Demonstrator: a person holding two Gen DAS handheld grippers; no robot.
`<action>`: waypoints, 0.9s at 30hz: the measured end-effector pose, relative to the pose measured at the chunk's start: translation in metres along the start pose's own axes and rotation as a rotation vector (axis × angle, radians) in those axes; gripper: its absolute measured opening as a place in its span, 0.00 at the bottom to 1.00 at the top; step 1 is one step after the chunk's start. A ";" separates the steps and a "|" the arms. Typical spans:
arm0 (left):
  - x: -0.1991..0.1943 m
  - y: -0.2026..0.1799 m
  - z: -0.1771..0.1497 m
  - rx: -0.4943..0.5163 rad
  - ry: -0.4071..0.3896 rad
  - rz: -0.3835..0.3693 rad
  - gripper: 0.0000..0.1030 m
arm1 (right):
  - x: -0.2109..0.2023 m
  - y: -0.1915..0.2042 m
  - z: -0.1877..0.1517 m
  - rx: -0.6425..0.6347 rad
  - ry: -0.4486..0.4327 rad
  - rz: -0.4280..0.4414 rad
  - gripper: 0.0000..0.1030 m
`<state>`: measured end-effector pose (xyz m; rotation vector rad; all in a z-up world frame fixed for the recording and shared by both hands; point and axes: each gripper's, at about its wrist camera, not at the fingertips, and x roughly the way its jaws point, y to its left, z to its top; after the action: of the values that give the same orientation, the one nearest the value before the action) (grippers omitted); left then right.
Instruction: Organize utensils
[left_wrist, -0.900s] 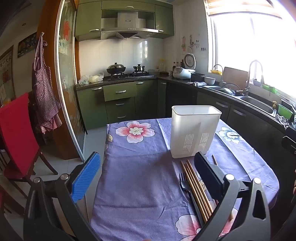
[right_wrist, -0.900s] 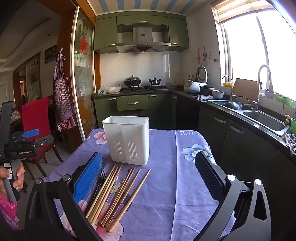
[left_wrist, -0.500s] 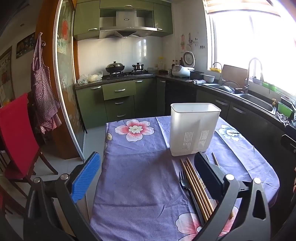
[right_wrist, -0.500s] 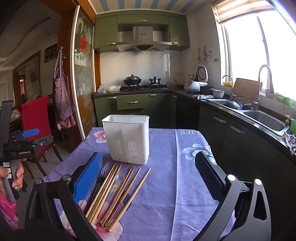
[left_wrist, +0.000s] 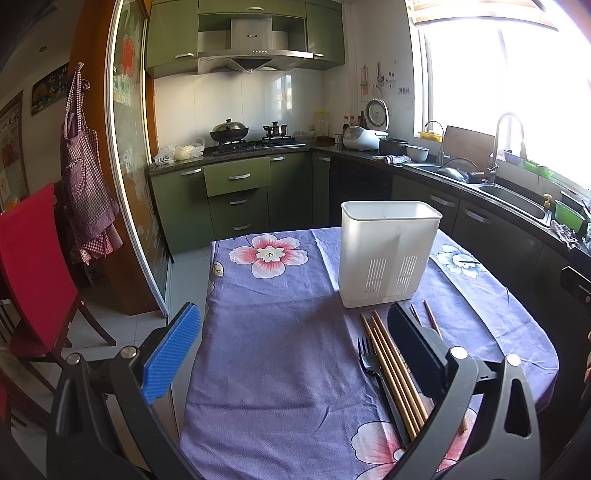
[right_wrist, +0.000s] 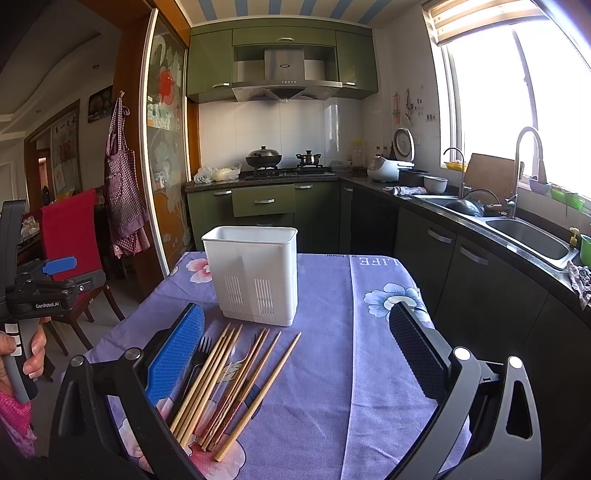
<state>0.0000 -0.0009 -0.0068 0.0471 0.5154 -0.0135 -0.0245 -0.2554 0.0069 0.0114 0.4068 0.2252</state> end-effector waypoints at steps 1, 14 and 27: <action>0.000 0.000 0.000 0.001 0.001 0.000 0.94 | 0.000 0.000 0.000 0.001 0.001 -0.001 0.96; 0.006 -0.002 0.000 0.002 0.015 -0.004 0.94 | 0.003 -0.002 -0.001 -0.001 0.009 -0.007 0.96; 0.007 -0.001 -0.002 0.000 0.016 0.001 0.94 | 0.006 0.001 -0.002 -0.003 0.019 -0.008 0.96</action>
<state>0.0045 -0.0021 -0.0120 0.0478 0.5310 -0.0122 -0.0200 -0.2531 0.0022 0.0049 0.4255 0.2178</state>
